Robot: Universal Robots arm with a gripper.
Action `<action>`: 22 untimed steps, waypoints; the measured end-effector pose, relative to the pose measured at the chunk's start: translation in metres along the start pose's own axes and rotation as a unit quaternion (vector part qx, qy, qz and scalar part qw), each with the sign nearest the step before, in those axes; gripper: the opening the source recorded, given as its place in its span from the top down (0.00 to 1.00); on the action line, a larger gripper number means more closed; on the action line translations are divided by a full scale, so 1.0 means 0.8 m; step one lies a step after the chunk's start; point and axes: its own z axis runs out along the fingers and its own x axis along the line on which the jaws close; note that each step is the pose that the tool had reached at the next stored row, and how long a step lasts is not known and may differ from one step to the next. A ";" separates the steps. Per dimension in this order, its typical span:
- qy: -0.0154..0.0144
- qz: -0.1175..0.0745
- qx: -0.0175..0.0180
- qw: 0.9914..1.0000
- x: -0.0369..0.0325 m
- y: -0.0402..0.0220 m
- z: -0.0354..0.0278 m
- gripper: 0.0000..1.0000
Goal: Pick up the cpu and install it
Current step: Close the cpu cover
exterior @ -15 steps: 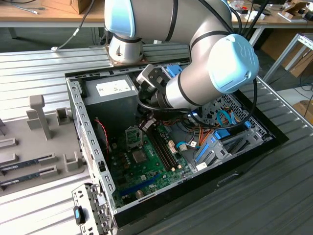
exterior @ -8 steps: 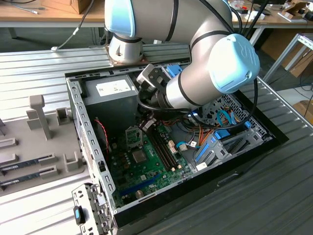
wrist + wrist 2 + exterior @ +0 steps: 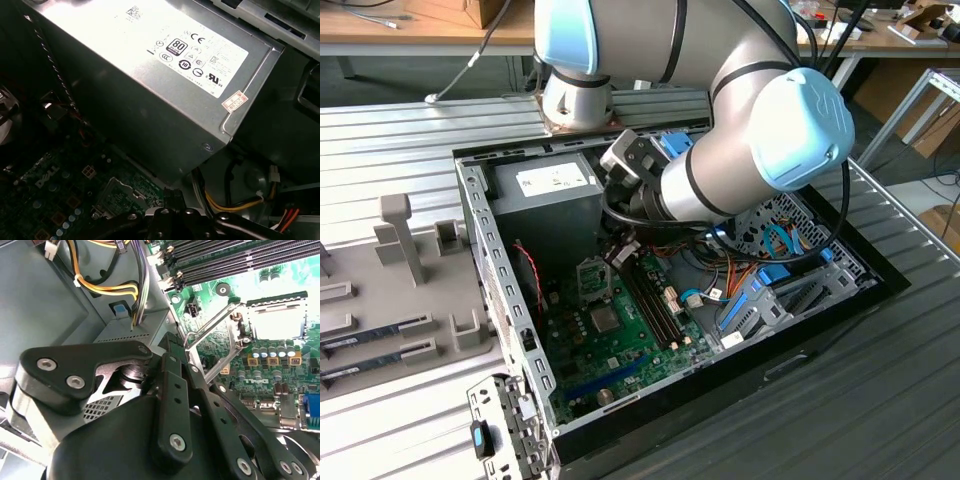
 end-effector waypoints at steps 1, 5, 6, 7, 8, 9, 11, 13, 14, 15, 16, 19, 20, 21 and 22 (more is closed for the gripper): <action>0.000 -0.002 -0.001 1.000 0.0002 -0.0003 -0.0001 0.89; 0.002 -0.007 -0.002 1.000 0.0008 -0.0009 -0.0005 0.89; 0.003 -0.009 -0.002 1.000 0.0009 -0.0009 -0.0006 0.89; 0.006 -0.015 -0.004 1.000 0.0009 -0.0010 -0.0006 0.89; 0.007 -0.019 -0.005 1.000 0.0009 -0.0011 -0.0005 0.89; 0.009 -0.022 -0.005 1.000 0.0009 -0.0011 -0.0005 0.89; 0.012 -0.029 -0.006 1.000 0.0009 -0.0011 -0.0006 0.89; 0.014 -0.034 -0.008 0.999 0.0009 -0.0014 -0.0008 0.89; 0.014 -0.036 -0.009 0.999 0.0011 -0.0016 -0.0009 0.89; 0.014 -0.038 -0.010 0.999 0.0014 -0.0022 -0.0012 0.89; 0.013 -0.038 -0.010 0.999 0.0017 -0.0026 -0.0015 0.89; 0.011 -0.040 -0.013 0.999 0.0037 -0.0049 -0.0029 0.89; 0.010 -0.040 -0.015 0.999 0.0051 -0.0065 -0.0038 0.89; 0.009 -0.041 -0.017 0.999 0.0057 -0.0073 -0.0042 0.89; 0.008 -0.041 -0.018 0.999 0.0063 -0.0079 -0.0046 0.89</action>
